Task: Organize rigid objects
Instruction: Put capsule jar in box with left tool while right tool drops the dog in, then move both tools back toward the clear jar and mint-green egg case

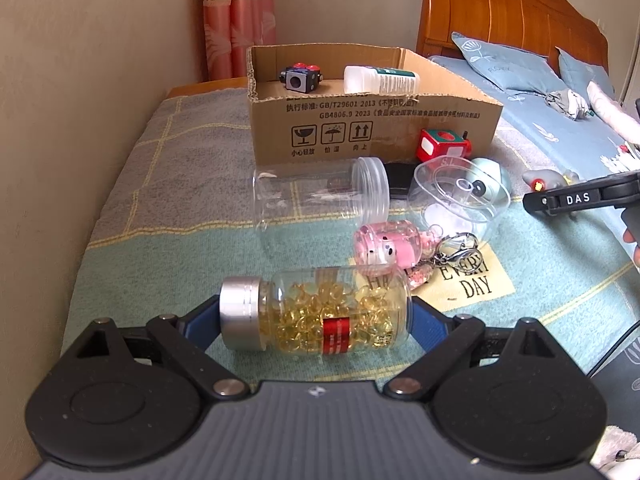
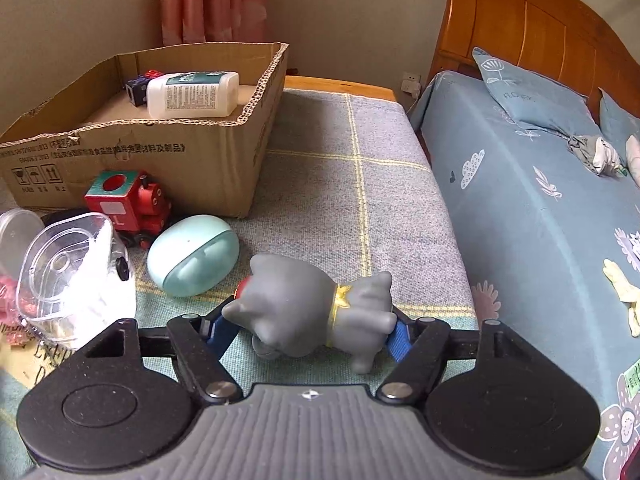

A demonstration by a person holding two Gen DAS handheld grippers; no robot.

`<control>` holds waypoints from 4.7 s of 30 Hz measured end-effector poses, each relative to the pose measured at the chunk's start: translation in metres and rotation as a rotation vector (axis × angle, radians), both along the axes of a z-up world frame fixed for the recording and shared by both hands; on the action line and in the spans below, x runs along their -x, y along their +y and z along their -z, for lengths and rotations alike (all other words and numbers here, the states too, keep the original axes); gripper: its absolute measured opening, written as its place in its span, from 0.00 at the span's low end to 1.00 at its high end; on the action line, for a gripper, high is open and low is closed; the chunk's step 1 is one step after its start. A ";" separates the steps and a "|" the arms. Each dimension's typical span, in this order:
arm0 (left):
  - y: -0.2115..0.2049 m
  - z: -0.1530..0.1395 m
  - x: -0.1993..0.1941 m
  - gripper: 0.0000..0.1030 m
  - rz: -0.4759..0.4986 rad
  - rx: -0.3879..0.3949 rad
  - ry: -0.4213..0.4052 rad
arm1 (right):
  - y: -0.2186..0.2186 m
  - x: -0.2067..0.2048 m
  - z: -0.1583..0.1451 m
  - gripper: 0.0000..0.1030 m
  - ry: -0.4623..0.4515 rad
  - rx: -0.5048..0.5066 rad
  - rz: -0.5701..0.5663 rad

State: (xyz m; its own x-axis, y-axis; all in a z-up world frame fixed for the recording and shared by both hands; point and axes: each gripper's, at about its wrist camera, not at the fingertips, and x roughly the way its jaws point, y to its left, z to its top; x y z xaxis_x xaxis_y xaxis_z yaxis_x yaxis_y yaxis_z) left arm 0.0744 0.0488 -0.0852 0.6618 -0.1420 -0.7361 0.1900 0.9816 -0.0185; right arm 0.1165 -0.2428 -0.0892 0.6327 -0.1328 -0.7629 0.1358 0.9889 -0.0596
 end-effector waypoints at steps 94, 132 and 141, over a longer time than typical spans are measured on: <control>0.006 -0.082 -0.061 0.99 -0.132 -0.051 -0.113 | 0.066 -0.099 -0.131 1.00 -0.141 0.014 -0.356; -0.018 -0.034 -0.035 0.99 -0.071 -0.010 -0.018 | 0.021 -0.005 0.001 1.00 -0.022 0.015 -0.139; -0.023 -0.028 -0.042 0.99 -0.062 -0.010 0.000 | 0.016 -0.026 0.010 1.00 -0.022 -0.027 -0.245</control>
